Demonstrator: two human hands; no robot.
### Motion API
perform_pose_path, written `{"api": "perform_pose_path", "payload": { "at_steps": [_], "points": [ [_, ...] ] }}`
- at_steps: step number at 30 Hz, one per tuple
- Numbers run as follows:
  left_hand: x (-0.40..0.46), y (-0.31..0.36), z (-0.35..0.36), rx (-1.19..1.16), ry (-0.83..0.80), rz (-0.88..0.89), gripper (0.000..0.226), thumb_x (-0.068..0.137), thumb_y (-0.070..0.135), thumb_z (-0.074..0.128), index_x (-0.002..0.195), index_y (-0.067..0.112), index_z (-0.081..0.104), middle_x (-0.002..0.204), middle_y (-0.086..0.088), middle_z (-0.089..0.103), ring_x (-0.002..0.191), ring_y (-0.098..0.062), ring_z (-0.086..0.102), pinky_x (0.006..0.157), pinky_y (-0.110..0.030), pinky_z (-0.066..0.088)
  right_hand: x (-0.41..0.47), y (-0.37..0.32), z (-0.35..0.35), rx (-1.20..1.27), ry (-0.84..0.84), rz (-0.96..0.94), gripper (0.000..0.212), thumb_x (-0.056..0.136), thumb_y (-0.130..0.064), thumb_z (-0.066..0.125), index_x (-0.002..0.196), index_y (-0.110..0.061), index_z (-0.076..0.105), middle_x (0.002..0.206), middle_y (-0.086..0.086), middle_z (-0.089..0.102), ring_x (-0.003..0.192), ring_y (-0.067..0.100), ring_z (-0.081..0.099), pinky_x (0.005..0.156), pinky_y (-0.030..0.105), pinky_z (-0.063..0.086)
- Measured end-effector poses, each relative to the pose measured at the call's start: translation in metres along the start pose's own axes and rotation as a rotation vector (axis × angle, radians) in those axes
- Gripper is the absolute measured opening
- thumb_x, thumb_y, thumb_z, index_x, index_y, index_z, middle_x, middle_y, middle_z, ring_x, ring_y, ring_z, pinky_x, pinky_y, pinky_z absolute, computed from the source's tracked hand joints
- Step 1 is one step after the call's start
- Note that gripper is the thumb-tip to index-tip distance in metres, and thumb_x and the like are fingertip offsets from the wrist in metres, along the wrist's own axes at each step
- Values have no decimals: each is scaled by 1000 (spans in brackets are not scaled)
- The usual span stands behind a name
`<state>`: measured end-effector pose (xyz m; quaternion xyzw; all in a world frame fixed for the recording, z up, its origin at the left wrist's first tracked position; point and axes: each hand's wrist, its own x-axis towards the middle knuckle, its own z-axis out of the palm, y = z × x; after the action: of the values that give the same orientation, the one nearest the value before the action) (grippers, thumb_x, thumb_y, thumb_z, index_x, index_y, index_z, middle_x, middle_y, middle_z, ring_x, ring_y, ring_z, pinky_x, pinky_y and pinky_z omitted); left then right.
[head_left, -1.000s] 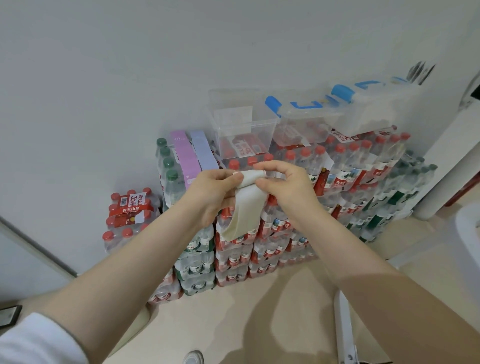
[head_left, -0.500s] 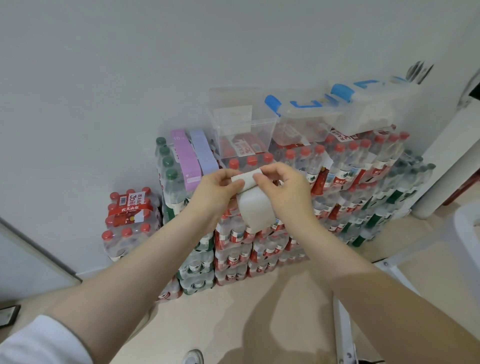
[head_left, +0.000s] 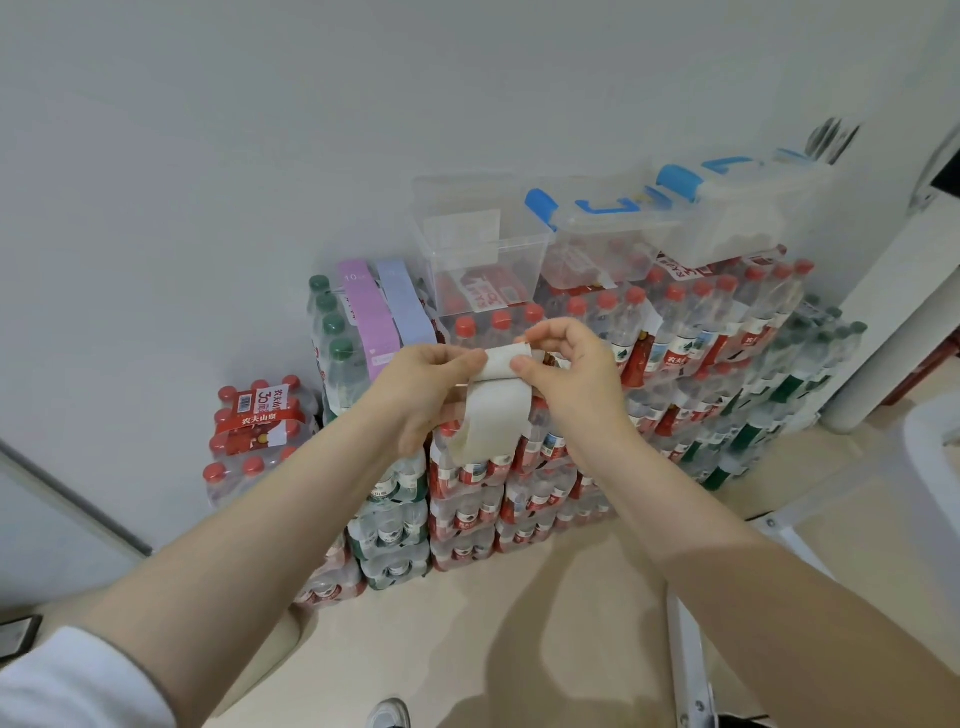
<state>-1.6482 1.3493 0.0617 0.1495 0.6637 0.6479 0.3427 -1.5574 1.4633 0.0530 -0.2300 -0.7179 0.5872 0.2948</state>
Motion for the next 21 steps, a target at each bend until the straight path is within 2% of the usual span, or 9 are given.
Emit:
{"api": "perform_pose_path", "payload": {
  "at_steps": [3, 6, 8, 10, 13, 15, 19, 21],
  "points": [
    [1, 1, -1, -52, 17, 41, 7, 89, 4, 55, 92, 5, 62, 86, -10, 66, 73, -19, 64, 69, -28, 56, -2, 3, 1, 23, -17, 0, 22, 80, -12, 67, 92, -29, 59, 101, -12, 61, 101, 13, 60, 88, 45, 52],
    [0, 2, 0, -105, 9, 94, 15, 85, -4, 56, 96, 5, 61, 87, -8, 65, 75, -19, 64, 66, -24, 57, -1, 0, 1, 117, -91, 167, 15, 86, -26, 63, 100, -23, 61, 108, 3, 66, 97, 20, 65, 81, 38, 57],
    [-2, 1, 2, -86, -4, 116, 16, 84, -6, 57, 94, 6, 61, 88, -9, 64, 75, -20, 64, 67, -25, 57, -1, -3, -1, 121, -139, 213, 5, 89, -21, 59, 92, -19, 63, 99, 8, 68, 87, 22, 68, 67, 30, 59],
    [-4, 1, 2, -88, -9, 128, 18, 83, -9, 57, 92, 7, 61, 91, -11, 63, 75, -21, 64, 66, -24, 58, 0, -4, -3, 116, -150, 182, 8, 88, -12, 59, 87, -18, 64, 93, 8, 68, 83, 21, 67, 66, 26, 58],
    [-4, 2, 2, -60, -27, 94, 24, 82, -9, 57, 101, 5, 59, 96, -12, 63, 79, -22, 65, 69, -27, 58, 1, -2, -6, 89, -132, 125, 15, 85, -7, 63, 89, -22, 66, 101, 9, 67, 94, 24, 66, 82, 37, 56],
    [-4, 3, 1, -13, -43, 25, 29, 82, -3, 61, 109, 5, 56, 98, -12, 64, 80, -21, 66, 71, -30, 58, 1, 0, -7, 55, -121, 103, 21, 82, -7, 65, 84, -28, 66, 99, 0, 66, 99, 25, 63, 89, 44, 52],
    [-5, 4, -1, 10, -72, -61, 16, 89, 20, 57, 99, 7, 61, 89, -8, 68, 75, -21, 66, 72, -33, 56, -1, 1, -8, 22, -130, 83, 27, 78, -4, 68, 78, -31, 67, 95, -7, 63, 100, 24, 62, 89, 46, 52],
    [-4, 2, -1, -8, -45, -63, 14, 91, 17, 55, 97, 6, 60, 88, -8, 66, 74, -19, 64, 70, -30, 56, -4, 0, -7, 24, -135, 76, 28, 79, -3, 67, 78, -30, 67, 95, -6, 64, 97, 23, 62, 88, 43, 53]
  ]
}}
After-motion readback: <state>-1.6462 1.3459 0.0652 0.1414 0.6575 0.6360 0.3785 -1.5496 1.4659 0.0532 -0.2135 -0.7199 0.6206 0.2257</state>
